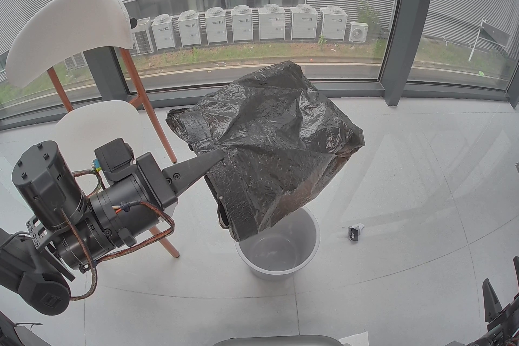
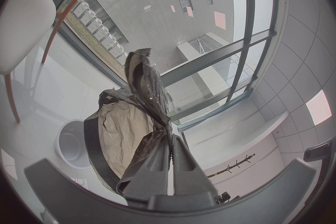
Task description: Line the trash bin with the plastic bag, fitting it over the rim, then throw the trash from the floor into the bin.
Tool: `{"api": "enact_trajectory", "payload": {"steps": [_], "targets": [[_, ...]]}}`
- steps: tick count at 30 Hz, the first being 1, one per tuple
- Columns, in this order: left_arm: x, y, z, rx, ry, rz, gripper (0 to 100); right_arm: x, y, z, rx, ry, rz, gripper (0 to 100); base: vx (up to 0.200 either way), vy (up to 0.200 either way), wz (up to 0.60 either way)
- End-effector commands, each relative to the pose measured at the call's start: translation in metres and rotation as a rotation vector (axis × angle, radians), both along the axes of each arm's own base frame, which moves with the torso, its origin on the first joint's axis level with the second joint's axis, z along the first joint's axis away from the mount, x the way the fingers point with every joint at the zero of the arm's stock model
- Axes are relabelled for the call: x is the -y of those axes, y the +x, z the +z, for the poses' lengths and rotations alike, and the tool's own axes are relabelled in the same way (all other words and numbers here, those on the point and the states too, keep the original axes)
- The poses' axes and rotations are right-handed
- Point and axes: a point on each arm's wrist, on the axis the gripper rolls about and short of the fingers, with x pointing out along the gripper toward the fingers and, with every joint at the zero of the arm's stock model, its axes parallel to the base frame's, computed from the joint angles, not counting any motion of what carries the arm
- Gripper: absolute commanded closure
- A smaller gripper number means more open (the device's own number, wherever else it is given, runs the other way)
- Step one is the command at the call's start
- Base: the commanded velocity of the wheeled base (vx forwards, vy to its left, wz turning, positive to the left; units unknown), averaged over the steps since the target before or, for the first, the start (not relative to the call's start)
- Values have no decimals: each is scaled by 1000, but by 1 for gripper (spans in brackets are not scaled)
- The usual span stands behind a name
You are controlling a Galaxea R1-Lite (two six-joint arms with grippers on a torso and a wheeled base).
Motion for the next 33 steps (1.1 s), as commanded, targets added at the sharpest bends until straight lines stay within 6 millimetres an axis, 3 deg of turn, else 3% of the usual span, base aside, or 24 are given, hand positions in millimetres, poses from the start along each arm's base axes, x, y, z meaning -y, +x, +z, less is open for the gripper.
{"api": "enact_trajectory", "payload": {"steps": [1,7,15,24,26,29,33], "targets": [[0,0,0,3,0,0,100,0,0,-5,-6,1,0,0,0,0,0],[2,2,4,34,10,2,100,0,0,-5,-5,-7,3,0,0,0,0],[11,11,-1,168,168,12,100,0,0,-5,-5,-8,3,0,0,0,0],[31,30,24,45,274,-30,100,0,0,-4,0,-17,0,0,0,0,0],[36,31,28,8,300,-47,100,0,-2,4,41,-27,6,0,0,0,0],[43,29,28,-54,348,-74,100,0,-4,38,78,-8,72,0,0,0,0],[49,32,34,-66,359,-60,100,0,7,46,-9,54,198,0,0,0,0]]}}
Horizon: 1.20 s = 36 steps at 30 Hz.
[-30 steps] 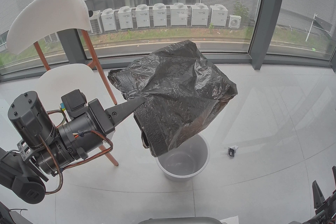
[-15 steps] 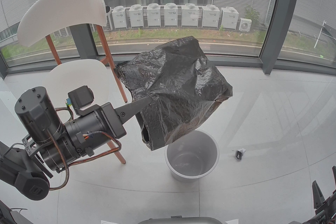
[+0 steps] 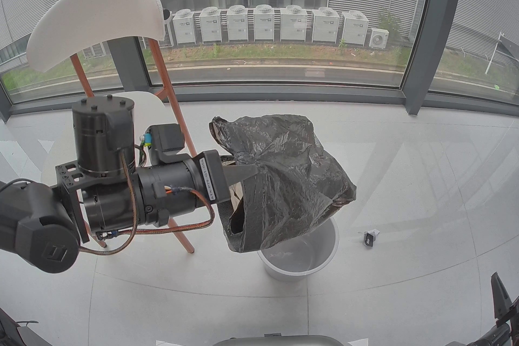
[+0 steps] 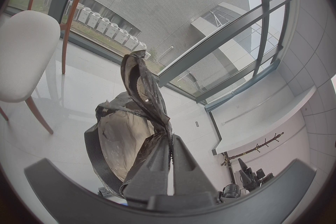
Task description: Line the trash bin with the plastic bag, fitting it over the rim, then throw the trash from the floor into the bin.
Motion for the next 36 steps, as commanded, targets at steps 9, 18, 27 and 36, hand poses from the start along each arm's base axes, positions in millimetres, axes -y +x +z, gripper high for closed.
{"api": "enact_trajectory", "payload": {"steps": [9,18,27,36], "targets": [[43,16,19,-70,13,57,100,-9,44,80,-235,223,354,0,0,0,0],[51,23,27,-179,-35,131,100,-36,83,83,-485,202,540,0,0,0,0],[60,19,24,-179,-25,122,100,-66,101,73,-653,125,673,0,0,0,0],[82,22,9,-186,13,145,100,-108,150,95,-706,94,665,0,0,0,0]]}}
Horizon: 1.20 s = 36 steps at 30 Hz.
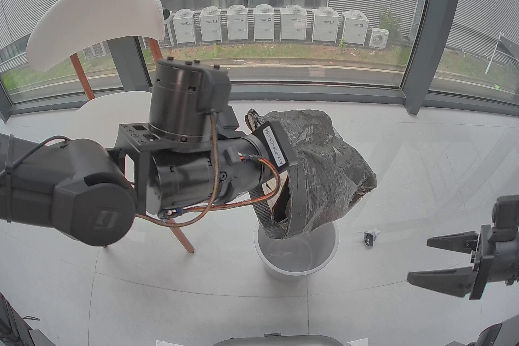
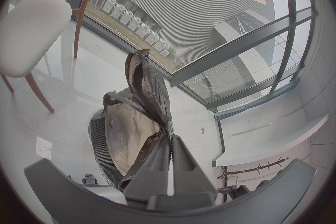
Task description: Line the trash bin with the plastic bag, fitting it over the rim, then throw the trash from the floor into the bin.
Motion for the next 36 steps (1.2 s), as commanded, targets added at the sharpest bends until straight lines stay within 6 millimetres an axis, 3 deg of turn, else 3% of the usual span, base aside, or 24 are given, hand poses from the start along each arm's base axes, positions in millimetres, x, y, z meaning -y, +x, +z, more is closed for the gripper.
{"api": "enact_trajectory", "payload": {"steps": [1,17,25,36], "targets": [[17,5,-11,-10,23,3,100,-33,37,5,-54,-59,16,0,0,0,0],[25,14,-12,-20,33,7,100,-99,69,7,25,-218,-93,0,0,0,0],[29,17,-16,-22,41,16,100,-126,84,3,53,-274,-153,0,0,0,0],[30,17,-13,-16,34,17,100,-158,108,12,108,-278,-230,0,0,0,0]]}}
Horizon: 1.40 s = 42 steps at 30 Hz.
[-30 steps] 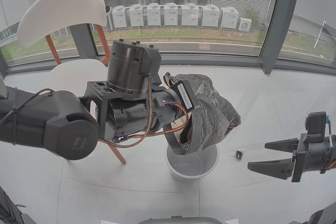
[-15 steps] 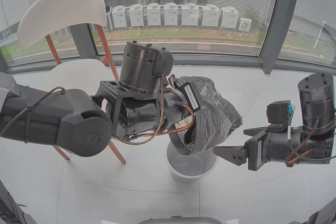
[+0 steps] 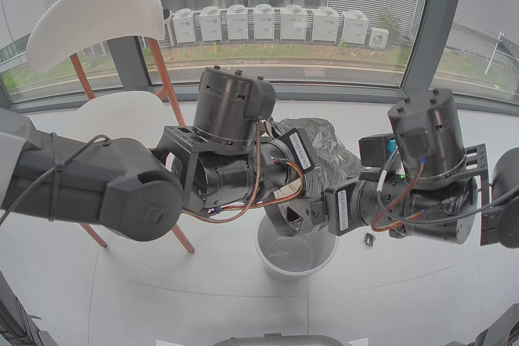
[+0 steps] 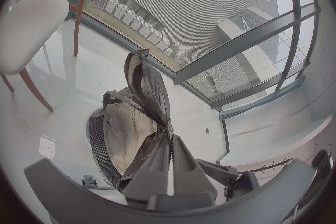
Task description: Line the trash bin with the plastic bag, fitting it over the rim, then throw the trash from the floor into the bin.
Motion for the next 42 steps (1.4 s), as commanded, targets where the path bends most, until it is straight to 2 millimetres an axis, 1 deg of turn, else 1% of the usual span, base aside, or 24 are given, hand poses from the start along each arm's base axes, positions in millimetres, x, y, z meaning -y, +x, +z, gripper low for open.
{"api": "enact_trajectory", "payload": {"steps": [1,4,13,21,24,29,42], "targets": [[1,0,1,2,-3,1,100,-14,11,-6,-1,-18,-13,0,0,0,0],[1,2,0,2,-2,1,100,-18,15,-6,13,-27,-44,0,0,0,0],[2,1,1,3,-7,0,100,-14,18,-8,18,-43,-90,0,0,0,0],[2,1,3,7,-9,3,100,-11,29,-11,33,-62,-156,0,0,0,0],[2,1,3,8,-9,5,100,-8,36,-10,39,-65,-184,0,0,0,0],[3,2,3,8,-9,5,100,-2,41,-11,39,-74,-211,0,0,0,0],[3,1,3,9,-12,5,100,-2,38,-16,28,-93,-201,0,0,0,0]]}}
